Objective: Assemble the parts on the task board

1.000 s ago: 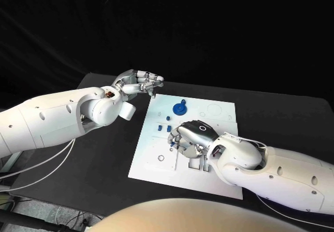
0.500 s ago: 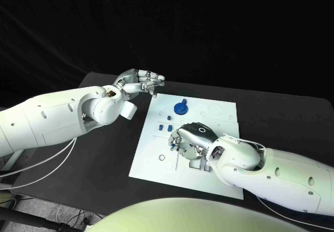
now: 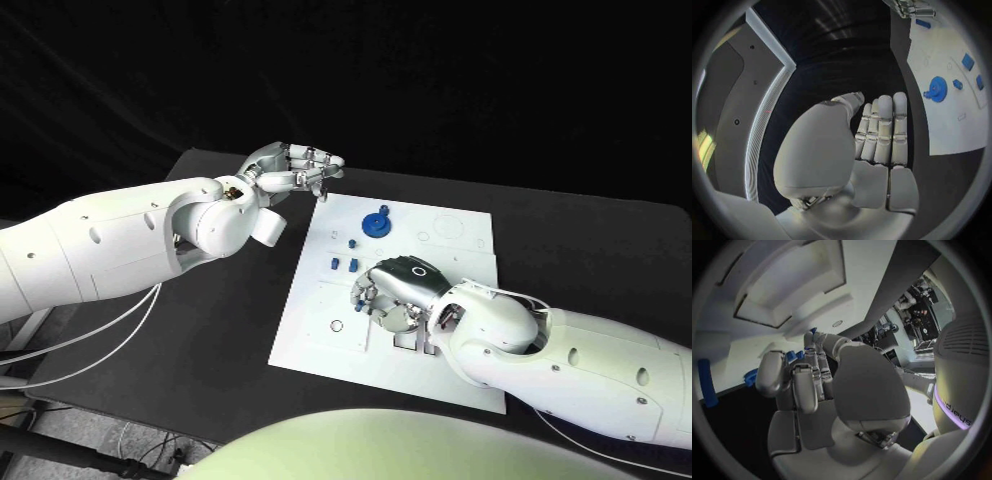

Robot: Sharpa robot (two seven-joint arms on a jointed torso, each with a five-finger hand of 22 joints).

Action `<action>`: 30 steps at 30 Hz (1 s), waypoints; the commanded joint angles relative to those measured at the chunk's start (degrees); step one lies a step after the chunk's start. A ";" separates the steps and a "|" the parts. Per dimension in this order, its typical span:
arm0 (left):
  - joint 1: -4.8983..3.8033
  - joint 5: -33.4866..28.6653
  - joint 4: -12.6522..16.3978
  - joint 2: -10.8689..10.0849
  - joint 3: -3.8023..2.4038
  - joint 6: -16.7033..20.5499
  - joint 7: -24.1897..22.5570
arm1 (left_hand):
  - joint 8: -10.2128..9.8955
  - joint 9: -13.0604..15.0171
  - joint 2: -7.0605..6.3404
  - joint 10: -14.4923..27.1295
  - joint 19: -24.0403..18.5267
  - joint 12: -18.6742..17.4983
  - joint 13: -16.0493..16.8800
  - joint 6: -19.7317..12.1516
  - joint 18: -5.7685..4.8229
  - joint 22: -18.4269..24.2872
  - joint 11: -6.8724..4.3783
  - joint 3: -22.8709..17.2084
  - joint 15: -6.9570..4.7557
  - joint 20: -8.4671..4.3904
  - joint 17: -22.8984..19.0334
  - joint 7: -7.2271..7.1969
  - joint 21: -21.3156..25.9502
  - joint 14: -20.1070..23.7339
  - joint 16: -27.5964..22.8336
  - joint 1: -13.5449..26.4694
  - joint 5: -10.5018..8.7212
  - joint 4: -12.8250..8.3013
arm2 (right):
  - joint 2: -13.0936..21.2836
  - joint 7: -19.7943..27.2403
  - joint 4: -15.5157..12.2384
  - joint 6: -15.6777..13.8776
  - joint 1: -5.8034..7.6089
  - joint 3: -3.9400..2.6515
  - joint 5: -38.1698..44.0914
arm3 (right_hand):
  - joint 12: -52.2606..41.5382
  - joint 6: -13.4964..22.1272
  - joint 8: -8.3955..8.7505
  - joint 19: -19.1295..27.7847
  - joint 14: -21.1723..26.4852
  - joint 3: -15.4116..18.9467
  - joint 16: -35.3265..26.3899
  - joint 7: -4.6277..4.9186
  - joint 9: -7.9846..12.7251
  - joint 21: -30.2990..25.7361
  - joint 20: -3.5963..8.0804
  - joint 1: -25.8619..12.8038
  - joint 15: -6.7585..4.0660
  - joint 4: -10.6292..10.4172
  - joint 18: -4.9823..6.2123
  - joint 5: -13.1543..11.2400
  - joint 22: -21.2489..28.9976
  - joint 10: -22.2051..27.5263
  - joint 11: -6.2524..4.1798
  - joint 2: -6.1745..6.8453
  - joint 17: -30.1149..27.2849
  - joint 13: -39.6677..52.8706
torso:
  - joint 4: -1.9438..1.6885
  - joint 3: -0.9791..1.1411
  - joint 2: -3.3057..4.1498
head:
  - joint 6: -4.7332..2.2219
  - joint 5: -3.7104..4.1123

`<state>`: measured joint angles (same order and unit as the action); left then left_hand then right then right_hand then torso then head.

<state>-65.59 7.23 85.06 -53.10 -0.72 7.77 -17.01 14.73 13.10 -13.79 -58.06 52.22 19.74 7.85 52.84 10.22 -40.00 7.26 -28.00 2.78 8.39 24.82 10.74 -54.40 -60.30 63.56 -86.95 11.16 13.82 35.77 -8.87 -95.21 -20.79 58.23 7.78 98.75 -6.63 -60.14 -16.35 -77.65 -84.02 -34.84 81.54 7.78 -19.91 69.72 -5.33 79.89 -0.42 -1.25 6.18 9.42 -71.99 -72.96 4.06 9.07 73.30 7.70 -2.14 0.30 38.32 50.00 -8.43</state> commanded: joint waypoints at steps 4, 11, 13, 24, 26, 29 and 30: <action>-0.02 -0.41 0.06 0.14 -0.05 -1.11 -0.16 | 0.25 0.10 -0.06 0.39 0.02 0.24 0.05 -0.24 0.32 0.05 -0.09 -0.15 0.15 0.01 -0.05 0.19 0.20 0.36 -0.32 0.63 0.18 0.12 | -0.37 0.28 0.48 1.51 -0.17 0.05 0.33 | 0.20 -0.17 -0.24 0.20 -3.10 0.04 0.32 0.05 -0.10 -0.29 0.16 -0.43 -0.35 0.23 -0.97 0.13 0.06 -0.18 -0.45 -0.25 -0.09 0.09 | 0.04 -0.03 0.00 | 0.00 -0.03; -0.02 -0.41 0.04 0.17 -0.05 -1.26 -0.04 | 0.25 0.10 -0.06 0.39 0.02 0.24 0.05 -0.24 0.32 0.05 -0.09 -0.15 0.15 0.01 -0.05 0.19 0.20 0.36 -0.32 0.63 0.18 0.12 | -0.87 -0.24 1.05 2.53 -0.30 0.13 1.12 | 0.21 -0.14 -0.24 0.27 -3.09 0.03 0.31 0.05 -0.11 -0.40 0.16 -0.47 -0.35 0.22 -0.94 0.10 0.14 -0.18 -0.44 -0.29 -0.11 0.11 | 0.03 -0.01 0.01 | 0.00 -0.09; -0.02 -0.41 0.03 0.17 -0.05 -1.31 -0.01 | 0.25 0.10 -0.06 0.39 0.02 0.24 0.05 -0.24 0.32 0.05 -0.09 -0.15 0.15 0.01 -0.05 0.19 0.20 0.36 -0.32 0.63 0.18 0.12 | -1.02 -0.40 1.16 2.96 -0.34 0.15 1.39 | 0.23 -0.09 -0.22 0.37 -3.07 0.06 0.28 0.05 -0.14 -0.55 0.15 -0.54 -0.34 0.23 -0.90 0.04 0.26 -0.14 -0.43 -0.28 -0.19 0.12 | 0.02 -0.01 -0.02 | 0.00 -0.08; -0.02 -0.41 -0.02 0.18 -0.05 -1.48 0.14 | 0.30 0.13 -0.02 0.58 0.06 0.36 0.06 -0.31 0.34 0.16 -0.07 -0.21 0.17 0.05 -0.12 0.20 0.35 0.39 -0.38 0.66 0.19 0.04 | -1.37 -0.66 1.20 4.33 -0.42 0.29 2.16 | 1.14 2.61 1.20 1.18 -2.95 0.97 0.46 0.75 -0.16 -1.71 -0.29 -2.98 0.20 -0.05 -0.68 0.93 0.90 1.30 0.22 0.76 -0.41 0.47 | 0.10 -0.01 -0.07 | 0.00 -0.16; -0.02 -0.41 -0.05 0.17 -0.05 -1.48 0.15 | 0.30 0.13 -0.02 0.58 0.06 0.36 0.06 -0.31 0.34 0.16 -0.07 -0.21 0.17 0.05 -0.12 0.20 0.35 0.39 -0.38 0.66 0.19 0.04 | -1.24 -0.70 1.15 4.08 -0.43 0.30 2.17 | 1.36 3.22 1.63 1.31 -2.96 1.03 0.57 0.97 -0.07 -1.95 -0.41 -3.29 0.34 -0.07 -0.63 1.05 1.04 1.73 0.42 0.97 -0.34 0.52 | 0.13 0.00 -0.08 | 0.00 -0.19; -0.02 -0.41 -0.09 0.15 -0.05 -1.49 0.19 | 0.30 0.13 -0.02 0.58 0.06 0.36 0.06 -0.31 0.34 0.16 -0.07 -0.21 0.17 0.05 -0.12 0.20 0.35 0.39 -0.38 0.66 0.19 0.04 | -0.95 -0.87 1.05 3.08 -0.43 0.30 2.21 | 1.91 4.96 2.87 1.38 -2.94 0.93 0.73 1.64 0.30 -2.16 -0.74 -3.85 0.79 -0.17 -0.62 1.14 1.10 2.83 0.98 1.35 -0.28 0.50 | 0.16 0.04 -0.10 | 0.00 -0.16; -0.02 -0.41 -0.10 0.15 -0.05 -1.50 0.21 | 0.30 0.13 -0.02 0.58 0.06 0.36 0.06 -0.31 0.34 0.16 -0.07 -0.21 0.17 0.05 -0.12 0.20 0.35 0.39 -0.38 0.66 0.19 0.04 | -0.82 -0.93 0.99 2.57 -0.43 0.31 2.23 | 2.78 6.42 3.89 1.70 -2.86 0.77 0.75 1.98 0.64 -2.74 -1.10 -4.32 1.27 -0.29 -0.52 1.14 1.49 4.75 1.53 1.81 -0.43 0.16 | 0.18 0.05 -0.09 | 0.00 -0.19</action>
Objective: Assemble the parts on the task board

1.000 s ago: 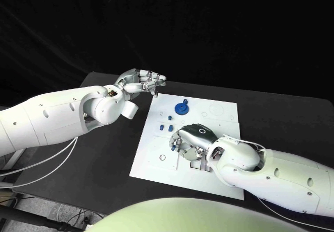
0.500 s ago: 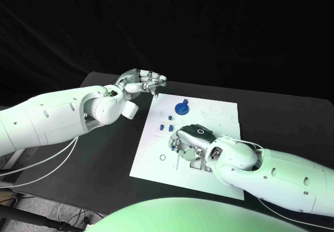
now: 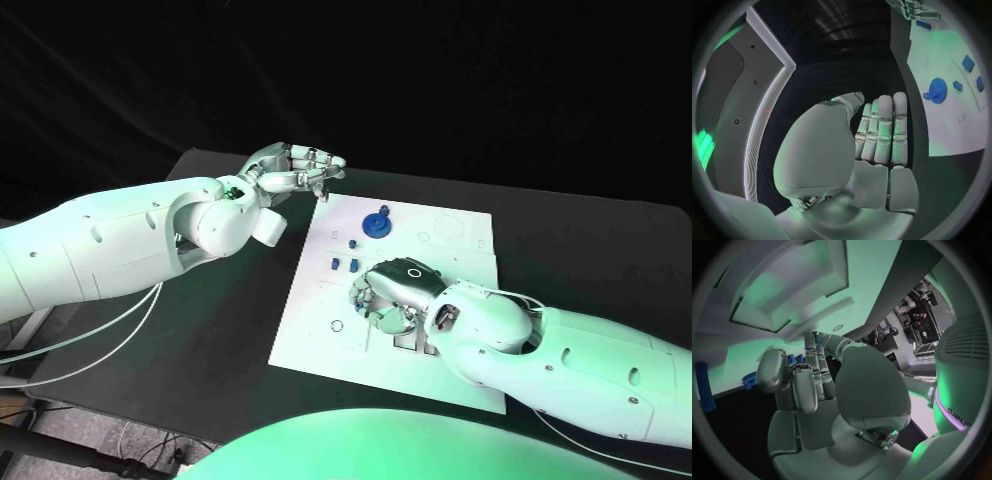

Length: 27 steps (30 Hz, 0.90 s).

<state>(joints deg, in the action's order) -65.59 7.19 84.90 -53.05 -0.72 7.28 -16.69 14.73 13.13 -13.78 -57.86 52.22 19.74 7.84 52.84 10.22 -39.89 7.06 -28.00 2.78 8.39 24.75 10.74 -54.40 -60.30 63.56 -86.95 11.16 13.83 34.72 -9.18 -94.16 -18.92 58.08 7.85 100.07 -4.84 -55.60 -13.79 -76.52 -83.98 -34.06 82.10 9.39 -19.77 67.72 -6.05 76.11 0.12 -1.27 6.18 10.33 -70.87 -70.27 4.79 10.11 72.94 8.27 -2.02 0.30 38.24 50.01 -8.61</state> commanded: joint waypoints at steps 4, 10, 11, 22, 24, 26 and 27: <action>-0.02 -0.38 0.02 0.09 -0.05 -1.12 -0.02 | 0.32 0.11 -0.01 0.41 0.07 0.40 0.08 -0.32 0.34 0.08 0.15 -0.22 0.18 0.06 -0.07 0.21 0.40 0.40 -0.40 0.68 0.19 0.02 | 0.89 -0.68 -0.61 -1.55 -0.28 0.24 0.95 | 1.01 3.48 2.42 0.82 -2.73 -0.29 0.16 0.58 0.84 -1.23 -0.84 -0.77 1.13 -0.13 -0.40 0.27 0.64 4.10 1.26 1.43 -0.45 -0.90 | 0.00 0.07 0.02 | -0.01 0.07; 0.02 -0.38 -0.09 0.03 -0.04 -1.24 0.06 | 0.32 0.11 -0.01 0.41 0.07 0.40 0.08 -0.32 0.34 0.08 0.15 -0.22 0.18 0.06 -0.07 0.21 0.40 0.40 -0.40 0.68 0.19 0.02 | 2.80 -1.11 -2.42 -3.96 -0.17 0.14 0.85 | 0.80 4.36 2.98 0.79 -2.57 0.09 0.05 0.09 0.94 -1.32 -0.94 -1.64 1.06 -0.33 -0.35 0.19 0.59 4.99 1.07 2.41 -0.92 -1.12 | 0.12 0.05 -0.05 | -0.01 0.24; 0.03 -0.38 -0.13 0.02 -0.04 -1.26 0.07 | 0.32 0.11 -0.01 0.41 0.07 0.40 0.08 -0.32 0.34 0.08 0.15 -0.22 0.18 0.06 -0.07 0.21 0.40 0.40 -0.40 0.68 0.19 0.02 | 3.32 -1.15 -2.94 -4.47 -0.09 0.08 0.70 | 0.78 4.54 3.09 0.80 -2.50 0.33 -0.03 0.07 0.94 -1.38 -0.96 -2.02 1.07 -0.51 -0.33 0.28 0.61 5.36 1.08 2.68 -1.15 -1.20 | 0.11 0.02 -0.05 | -0.01 0.32; 0.11 -0.42 -0.19 -0.29 0.02 -1.45 0.17 | 0.33 0.11 0.02 0.45 0.08 0.44 0.08 -0.34 0.34 0.10 0.15 -0.24 0.18 0.06 -0.09 0.21 0.43 0.42 -0.42 0.69 0.19 0.00 | 11.11 -2.78 -7.75 -2.23 4.09 -1.22 -1.79 | -0.15 3.36 2.53 0.98 -2.09 2.57 -0.59 -0.07 0.37 -2.17 -1.01 -3.41 1.13 -1.62 -0.23 1.18 0.98 7.13 1.14 3.48 -2.84 -1.54 | 0.17 -0.03 -0.15 | -0.17 1.99; 0.12 -0.42 -0.19 -0.32 0.03 -1.46 0.18 | 0.33 0.11 0.02 0.45 0.08 0.44 0.08 -0.34 0.34 0.10 0.15 -0.24 0.18 0.06 -0.09 0.21 0.43 0.42 -0.42 0.69 0.19 0.00 | 12.17 -3.20 -7.76 -0.91 4.93 -1.30 -2.08 | -0.18 3.25 2.49 1.09 -2.06 2.82 -0.63 0.01 0.33 -2.39 -1.04 -3.53 1.16 -1.74 -0.19 1.18 1.13 7.35 1.22 3.56 -2.97 -1.59 | 0.16 -0.06 -0.16 | -0.36 2.30; 0.12 -0.43 -0.18 -0.36 0.05 -1.48 0.19 | 0.33 0.11 0.02 0.45 0.08 0.44 0.08 -0.34 0.34 0.10 0.15 -0.24 0.18 0.06 -0.09 0.21 0.43 0.42 -0.42 0.69 0.19 0.00 | 13.75 -3.72 -7.62 1.05 6.10 -1.39 -2.34 | -0.09 3.45 2.65 1.62 -1.88 3.75 -0.89 0.09 0.32 -3.39 -1.14 -3.74 1.29 -2.02 0.00 1.23 1.84 8.46 1.35 3.86 -3.63 -1.85 | 0.14 -0.09 -0.15 | -0.51 2.62; 0.12 -0.43 -0.18 -0.37 0.05 -1.48 0.19 | 0.35 0.12 0.06 0.44 0.09 0.49 0.09 -0.34 0.34 0.12 0.14 -0.27 0.18 0.07 -0.10 0.21 0.46 0.42 -0.43 0.69 0.19 -0.02 | 14.27 -3.86 -7.50 1.73 6.46 -1.41 -2.40 | -0.11 3.63 2.78 1.95 -1.88 4.50 -0.84 0.14 0.33 -3.98 -1.20 -3.78 1.37 -2.19 0.11 1.39 2.24 9.13 1.41 4.06 -3.63 -2.02 | 0.10 -0.07 -0.12 | -0.59 2.76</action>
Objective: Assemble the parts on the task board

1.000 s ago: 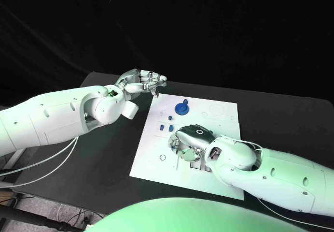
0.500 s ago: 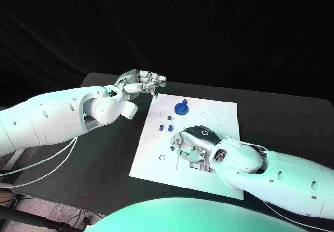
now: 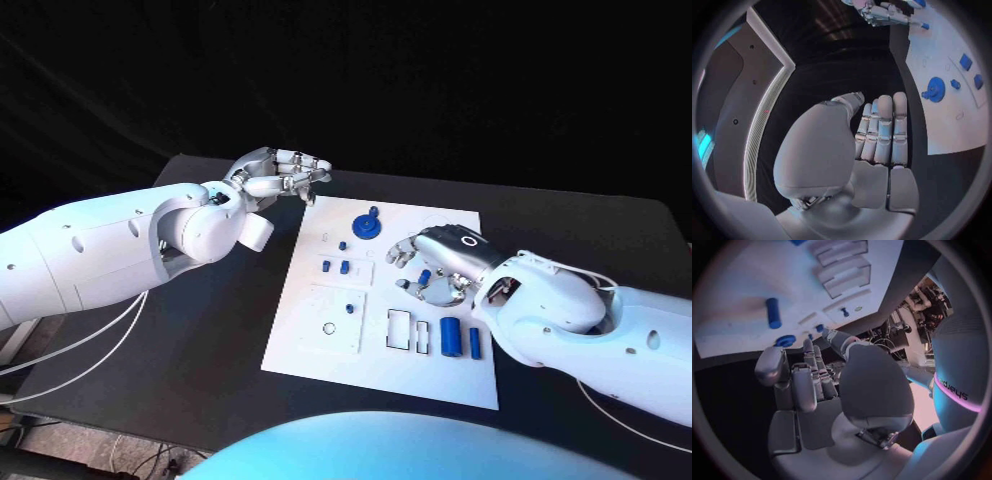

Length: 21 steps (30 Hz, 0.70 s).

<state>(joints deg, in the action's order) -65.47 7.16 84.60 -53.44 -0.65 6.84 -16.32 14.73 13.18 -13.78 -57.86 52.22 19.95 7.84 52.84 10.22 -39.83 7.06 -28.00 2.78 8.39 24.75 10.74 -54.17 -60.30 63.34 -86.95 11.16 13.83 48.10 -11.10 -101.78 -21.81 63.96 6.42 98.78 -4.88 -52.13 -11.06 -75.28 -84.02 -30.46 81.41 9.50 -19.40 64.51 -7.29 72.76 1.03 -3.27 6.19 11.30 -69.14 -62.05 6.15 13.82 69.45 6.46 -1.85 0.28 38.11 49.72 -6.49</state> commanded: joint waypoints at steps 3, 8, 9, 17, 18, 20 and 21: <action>0.01 -0.40 0.11 0.01 0.01 -1.06 -0.18 | 0.35 0.08 0.07 0.44 0.09 0.28 0.10 -0.34 0.34 0.07 0.14 -0.27 0.18 0.07 -0.10 0.21 0.24 0.42 -0.21 0.69 0.19 -0.02 | 2.12 -2.22 0.60 6.69 1.37 -0.03 -1.25 | -0.36 0.65 0.40 1.27 -1.81 2.96 -0.09 0.09 -0.03 -1.87 -0.08 -0.31 0.58 -0.62 0.30 0.81 1.20 2.21 0.18 0.63 -0.30 -0.55 | -0.02 -0.03 0.07 | -0.46 0.78; 0.03 -0.41 0.07 0.04 0.05 -1.11 -0.19 | 0.35 0.08 0.07 0.44 0.09 0.28 0.10 -0.34 0.34 0.07 0.14 -0.27 0.18 0.07 -0.10 0.21 0.24 0.42 -0.21 0.69 0.19 -0.02 | 2.71 -2.16 1.39 8.99 1.86 -0.03 -1.34 | -0.70 0.73 0.52 1.76 -1.52 5.23 -0.35 -0.26 -0.09 -2.88 -0.19 0.27 0.65 -1.05 0.45 0.92 1.80 3.47 0.25 0.46 -1.12 -0.94 | -0.07 0.07 0.14 | -0.51 0.83; 0.04 -0.41 0.07 0.05 0.06 -1.12 -0.20 | 0.35 0.08 0.07 0.44 0.09 0.28 0.10 -0.34 0.34 0.07 0.14 -0.27 0.18 0.07 -0.10 0.21 0.24 0.42 -0.21 0.69 0.19 -0.02 | 2.71 -2.15 1.57 9.38 1.91 -0.02 -1.36 | -0.70 0.73 0.52 1.76 -1.52 5.23 -0.35 -0.26 -0.09 -2.88 -0.19 0.27 0.65 -1.05 0.45 0.92 1.80 3.47 0.25 0.46 -1.12 -0.94 | -0.11 0.07 0.14 | -0.50 0.84; 0.06 -0.41 0.11 0.00 0.08 -1.15 -0.21 | 0.35 0.08 0.07 0.44 0.09 0.28 0.10 -0.34 0.34 0.07 0.14 -0.27 0.18 0.07 -0.10 0.21 0.24 0.42 -0.21 0.69 0.19 -0.02 | 2.12 -1.94 2.67 10.94 1.77 0.10 -1.58 | -1.63 0.29 0.37 1.07 -1.67 5.87 -0.08 -0.34 -0.21 -2.09 -0.13 1.30 0.53 -1.21 0.27 1.03 1.08 3.07 0.10 -0.40 -0.81 -1.03 | -0.22 0.03 0.17 | -0.27 0.78; 0.06 -0.41 0.11 -0.01 0.08 -1.15 -0.21 | 0.35 0.08 0.07 0.44 0.09 0.28 0.10 -0.34 0.34 0.07 0.14 -0.27 0.18 0.07 -0.10 0.21 0.24 0.42 -0.21 0.69 0.19 -0.02 | 2.00 -1.93 2.81 11.00 1.71 0.12 -1.58 | -1.84 0.22 0.35 1.00 -1.67 5.92 -0.07 -0.37 -0.23 -2.05 -0.11 1.43 0.49 -1.26 0.26 1.06 1.04 2.88 0.05 -0.55 -0.83 -1.03 | -0.18 0.01 0.16 | -0.23 0.75; 0.06 -0.42 0.12 -0.03 0.08 -1.16 -0.22 | 0.35 0.08 0.07 0.44 0.09 0.28 0.10 -0.34 0.34 0.07 0.14 -0.27 0.18 0.07 -0.10 0.21 0.24 0.42 -0.21 0.69 0.19 -0.02 | 1.75 -1.91 3.07 11.06 1.56 0.15 -1.71 | -2.14 0.17 0.37 0.76 -1.71 5.92 0.01 -0.40 -0.23 -1.77 -0.06 1.67 0.44 -1.35 0.19 1.10 0.79 2.63 -0.02 -0.83 -0.69 -1.05 | -0.19 0.01 0.17 | -0.22 0.75; 0.06 -0.42 0.13 -0.03 0.08 -1.17 -0.22 | 0.35 0.08 0.07 0.44 0.09 0.28 0.10 -0.34 0.34 0.07 0.14 -0.27 0.18 0.07 -0.10 0.21 0.24 0.42 -0.21 0.69 0.19 -0.02 | 1.65 -1.90 3.17 11.06 1.49 0.17 -1.78 | -2.38 0.04 0.34 0.55 -1.69 5.89 -0.02 -0.38 -0.24 -1.50 -0.02 1.81 0.39 -1.44 0.13 1.13 0.56 2.39 -0.07 -1.04 -0.78 -1.06 | -0.20 0.01 0.17 | -0.14 0.74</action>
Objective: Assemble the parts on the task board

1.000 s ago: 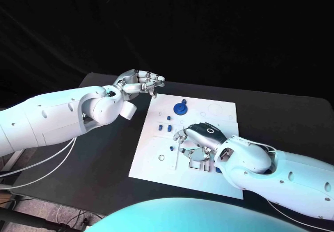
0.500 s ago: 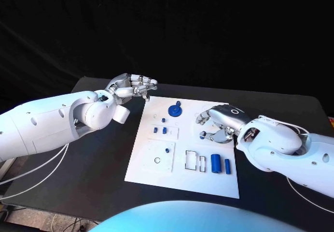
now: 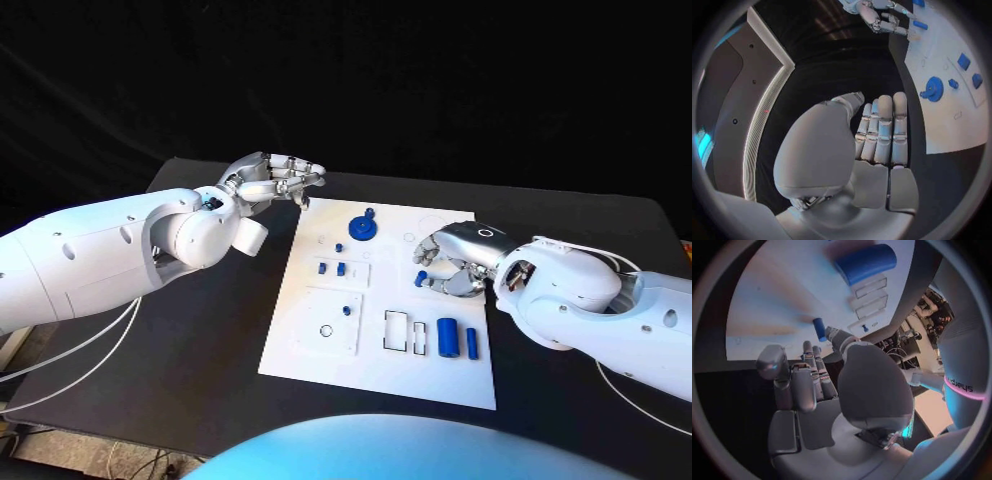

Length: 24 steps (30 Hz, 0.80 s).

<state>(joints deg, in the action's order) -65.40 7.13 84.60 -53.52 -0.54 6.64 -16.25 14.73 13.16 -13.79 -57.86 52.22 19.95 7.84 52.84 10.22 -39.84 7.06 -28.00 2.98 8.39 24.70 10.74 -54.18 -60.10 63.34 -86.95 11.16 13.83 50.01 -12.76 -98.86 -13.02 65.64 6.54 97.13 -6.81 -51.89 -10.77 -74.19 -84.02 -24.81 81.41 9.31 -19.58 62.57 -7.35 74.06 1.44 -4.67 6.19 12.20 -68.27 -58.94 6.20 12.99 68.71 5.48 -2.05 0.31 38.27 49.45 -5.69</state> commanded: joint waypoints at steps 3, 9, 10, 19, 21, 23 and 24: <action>-0.01 -0.41 0.14 0.03 -0.03 -0.98 -0.28 | 0.35 0.10 0.07 0.44 0.09 0.28 0.10 -0.34 0.35 0.08 0.14 -0.27 -0.02 0.07 -0.06 0.21 0.24 0.21 -0.22 0.69 0.19 -0.02 | -0.59 -0.20 0.59 2.33 -0.39 0.08 -0.34 | -1.13 -0.73 -0.08 -1.10 -1.73 0.02 0.06 -0.09 -0.12 1.08 0.16 0.98 -0.12 -0.26 -0.02 0.17 -0.85 -1.60 -0.22 -0.83 0.05 -0.12 | -0.03 -0.01 0.03 | 0.17 -0.07; -0.01 -0.46 0.06 0.06 -0.03 -1.02 -0.27 | 0.35 0.10 0.07 0.44 0.09 0.28 0.10 -0.34 0.35 0.08 0.14 -0.27 -0.02 0.07 -0.06 0.21 0.24 0.21 -0.22 0.69 0.19 -0.02 | -1.00 0.08 1.01 2.32 -0.67 0.12 -0.85 | -2.43 -3.11 -0.80 -2.11 -1.91 -1.52 0.39 -0.21 -0.39 2.30 0.42 1.88 -0.42 -1.09 -0.32 -1.29 -1.98 -4.59 -0.56 -2.26 0.38 -0.39 | 0.05 -0.01 -0.02 | 0.30 -0.12; -0.01 -0.47 0.05 0.07 -0.03 -1.03 -0.27 | 0.35 0.10 0.07 0.44 0.09 0.28 0.10 -0.34 0.35 0.08 0.14 -0.27 -0.02 0.07 -0.06 0.21 0.24 0.21 -0.22 0.69 0.19 -0.02 | -1.07 0.15 1.06 2.33 -0.72 0.12 -0.93 | -2.62 -3.56 -0.93 -2.44 -1.95 -2.01 0.45 -0.40 -0.45 2.79 0.53 2.11 -0.62 -1.22 -0.42 -1.56 -2.41 -5.39 -0.78 -2.51 0.41 -0.44 | 0.05 0.00 -0.01 | 0.34 -0.14; 0.00 -0.49 -0.05 0.14 -0.03 -1.07 -0.25 | 0.43 0.14 0.15 0.40 0.15 0.50 0.15 -0.35 0.36 0.15 0.11 -0.30 -0.03 0.08 -0.10 0.19 0.34 0.19 -0.23 0.75 0.17 -0.07 | -1.35 0.28 1.34 1.27 -1.05 0.15 -1.11 | -2.65 -7.12 -2.59 -4.34 -2.00 -5.45 0.50 -1.55 -1.41 5.80 1.52 4.11 -1.69 -1.10 -1.09 -5.44 -5.04 -9.94 -2.06 -4.28 -0.04 -0.78 | 0.07 0.02 -0.05 | 0.50 -0.14; 0.01 -0.50 -0.06 0.14 -0.03 -1.07 -0.25 | 0.43 0.14 0.15 0.40 0.15 0.50 0.15 -0.35 0.36 0.15 0.11 -0.30 -0.03 0.08 -0.10 0.19 0.34 0.19 -0.23 0.75 0.17 -0.07 | -1.38 0.22 1.33 0.32 -1.10 0.16 -0.99 | -2.51 -7.54 -2.89 -4.61 -2.02 -6.02 0.52 -1.66 -1.64 6.24 1.67 4.47 -1.82 -0.88 -1.19 -6.23 -5.44 -10.58 -2.23 -4.61 -0.07 -0.77 | 0.09 -0.01 -0.07 | 0.55 -0.13; 0.01 -0.50 -0.07 0.15 -0.03 -1.10 -0.25 | 0.43 0.14 0.15 0.40 0.15 0.50 0.15 -0.35 0.36 0.15 0.11 -0.30 -0.03 0.08 -0.10 0.19 0.34 0.19 -0.23 0.75 0.17 -0.07 | -1.36 0.12 1.23 -1.33 -1.15 0.16 -0.72 | -2.38 -8.04 -3.33 -5.22 -2.03 -6.77 0.53 -1.81 -1.98 7.30 1.85 5.01 -2.01 -0.47 -1.43 -6.81 -6.33 -11.40 -2.45 -5.07 -0.12 -0.72 | 0.06 -0.02 -0.05 | 0.55 -0.12; 0.01 -0.50 -0.08 0.16 -0.03 -1.11 -0.25 | 0.43 0.14 0.15 0.40 0.15 0.50 0.15 -0.35 0.36 0.15 0.11 -0.30 -0.03 0.08 -0.10 0.19 0.34 0.19 -0.23 0.75 0.17 -0.07 | -1.32 0.11 1.14 -2.08 -1.16 0.15 -0.63 | -2.35 -8.06 -3.35 -5.23 -2.05 -6.83 0.56 -1.81 -2.00 7.33 1.86 5.05 -2.02 -0.42 -1.43 -6.85 -6.35 -11.44 -2.46 -5.09 -0.06 -0.72 | 0.05 -0.03 -0.05 | 0.55 -0.11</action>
<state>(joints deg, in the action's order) -65.38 7.07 84.46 -53.47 -0.53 6.48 -16.22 14.96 13.24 -13.55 -57.86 52.22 20.29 7.94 52.84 10.21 -39.73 7.06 -28.00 2.98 8.39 24.65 10.74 -54.18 -60.10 63.34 -86.72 11.16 13.83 48.72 -12.69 -97.50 -12.78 64.57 6.64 95.99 -9.32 -59.59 -13.55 -79.20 -83.98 -31.41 81.77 7.55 -20.74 69.73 -5.45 78.40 -0.06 -5.06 5.28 5.50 -74.54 -70.05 3.71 8.68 68.63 4.69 -1.97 0.32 38.22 49.99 -5.84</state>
